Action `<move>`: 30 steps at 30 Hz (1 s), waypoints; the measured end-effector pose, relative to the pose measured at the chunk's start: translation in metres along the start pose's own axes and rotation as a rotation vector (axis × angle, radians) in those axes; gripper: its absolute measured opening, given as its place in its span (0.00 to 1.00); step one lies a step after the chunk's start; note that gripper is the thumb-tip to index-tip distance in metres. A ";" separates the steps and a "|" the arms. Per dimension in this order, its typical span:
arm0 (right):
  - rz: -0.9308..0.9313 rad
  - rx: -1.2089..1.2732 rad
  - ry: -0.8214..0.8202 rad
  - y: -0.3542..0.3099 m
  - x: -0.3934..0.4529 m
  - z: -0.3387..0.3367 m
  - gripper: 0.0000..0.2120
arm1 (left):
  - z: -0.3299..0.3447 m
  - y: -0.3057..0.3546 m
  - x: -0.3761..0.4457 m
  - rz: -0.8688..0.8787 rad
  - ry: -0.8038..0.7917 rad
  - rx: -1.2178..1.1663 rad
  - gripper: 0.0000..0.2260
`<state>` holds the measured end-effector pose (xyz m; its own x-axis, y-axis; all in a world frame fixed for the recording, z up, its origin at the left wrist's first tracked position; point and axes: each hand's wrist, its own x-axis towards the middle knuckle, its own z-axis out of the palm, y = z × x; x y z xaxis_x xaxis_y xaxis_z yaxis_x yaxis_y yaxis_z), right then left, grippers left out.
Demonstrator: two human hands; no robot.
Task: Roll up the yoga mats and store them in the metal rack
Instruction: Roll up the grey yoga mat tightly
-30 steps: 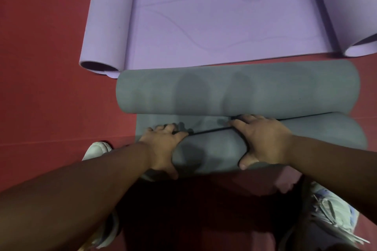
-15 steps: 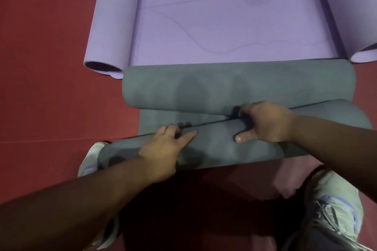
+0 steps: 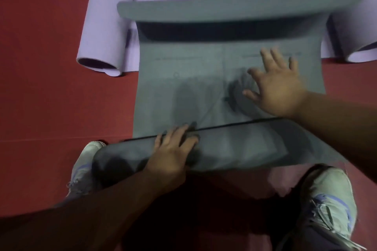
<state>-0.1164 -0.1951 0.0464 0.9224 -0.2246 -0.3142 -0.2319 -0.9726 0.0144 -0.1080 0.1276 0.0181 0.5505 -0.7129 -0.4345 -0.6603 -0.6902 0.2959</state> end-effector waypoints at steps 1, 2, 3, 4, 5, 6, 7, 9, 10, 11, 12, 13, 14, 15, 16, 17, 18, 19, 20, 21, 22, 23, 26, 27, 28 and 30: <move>-0.009 0.064 -0.026 -0.003 -0.001 0.000 0.35 | -0.002 -0.008 0.002 0.009 0.112 0.006 0.33; -0.061 0.125 -0.019 -0.011 -0.006 0.004 0.36 | -0.005 -0.015 0.006 -0.001 0.229 0.010 0.30; -0.133 0.145 0.005 -0.020 -0.016 0.010 0.36 | -0.007 -0.023 0.013 -0.046 0.318 -0.007 0.27; -0.199 0.138 0.031 -0.030 -0.027 0.016 0.35 | -0.011 -0.027 0.020 -0.102 0.371 -0.034 0.23; -0.254 0.115 0.035 -0.039 -0.038 0.020 0.35 | -0.016 -0.031 0.032 -0.136 0.402 -0.066 0.18; -0.289 0.081 0.019 -0.047 -0.046 0.021 0.36 | -0.022 -0.032 0.043 -0.140 0.409 -0.100 0.12; -0.298 0.038 -0.018 -0.054 -0.052 0.021 0.39 | -0.026 -0.032 0.053 -0.124 0.383 -0.116 0.09; -0.304 -0.068 -0.151 -0.058 -0.055 0.023 0.51 | -0.032 -0.029 0.065 -0.084 0.320 -0.025 0.09; -0.303 -0.127 -0.220 -0.057 -0.054 0.026 0.58 | -0.034 -0.027 0.066 -0.068 0.299 0.049 0.11; -0.299 -0.182 -0.275 -0.056 -0.052 0.029 0.64 | -0.035 -0.024 0.064 -0.069 0.254 0.097 0.14; -0.294 -0.209 -0.296 -0.055 -0.049 0.033 0.67 | -0.035 -0.021 0.059 -0.095 0.168 0.127 0.22; -0.286 -0.216 -0.292 -0.054 -0.045 0.037 0.66 | -0.033 -0.019 0.056 -0.127 0.048 0.166 0.34; -0.277 -0.213 -0.270 -0.052 -0.040 0.040 0.64 | -0.033 -0.017 0.052 -0.153 -0.058 0.222 0.45; -0.269 -0.212 -0.246 -0.052 -0.034 0.039 0.61 | -0.032 -0.016 0.052 -0.172 -0.116 0.275 0.53; -0.266 -0.217 -0.225 -0.051 -0.027 0.036 0.59 | -0.033 -0.014 0.055 -0.187 -0.126 0.303 0.58; -0.272 -0.215 -0.205 -0.050 -0.021 0.032 0.58 | -0.034 -0.013 0.061 -0.201 -0.105 0.310 0.60; -0.285 -0.208 -0.198 -0.050 -0.016 0.028 0.57 | -0.035 -0.013 0.067 -0.209 -0.081 0.301 0.59; -0.300 -0.199 -0.202 -0.048 -0.012 0.025 0.57 | -0.039 -0.013 0.072 -0.207 -0.065 0.287 0.56; -0.309 -0.187 -0.215 -0.045 -0.010 0.023 0.57 | -0.043 -0.014 0.076 -0.195 -0.060 0.273 0.54; -0.314 -0.172 -0.232 -0.043 -0.009 0.021 0.57 | -0.047 -0.015 0.078 -0.175 -0.071 0.258 0.52; -0.313 -0.152 -0.249 -0.042 -0.011 0.019 0.57 | -0.050 -0.016 0.077 -0.145 -0.096 0.252 0.52; -0.312 -0.130 -0.281 -0.041 -0.014 0.018 0.57 | -0.051 -0.017 0.075 -0.114 -0.129 0.254 0.52; -0.330 -0.086 -0.423 -0.045 -0.030 0.022 0.60 | -0.049 -0.017 0.065 -0.071 -0.249 0.249 0.56; -0.342 -0.075 -0.465 -0.047 -0.035 0.024 0.59 | -0.046 -0.015 0.062 -0.055 -0.278 0.246 0.57; -0.340 -0.029 -0.500 -0.046 -0.037 0.024 0.58 | -0.044 -0.013 0.059 -0.041 -0.300 0.245 0.58; -0.249 0.102 -0.501 -0.038 -0.030 0.016 0.54 | -0.041 -0.011 0.057 -0.028 -0.318 0.255 0.58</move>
<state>-0.1406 -0.1505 0.0405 0.6999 0.0905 -0.7085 -0.0775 -0.9765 -0.2013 -0.0484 0.0899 0.0251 0.4110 -0.5931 -0.6923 -0.7750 -0.6272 0.0772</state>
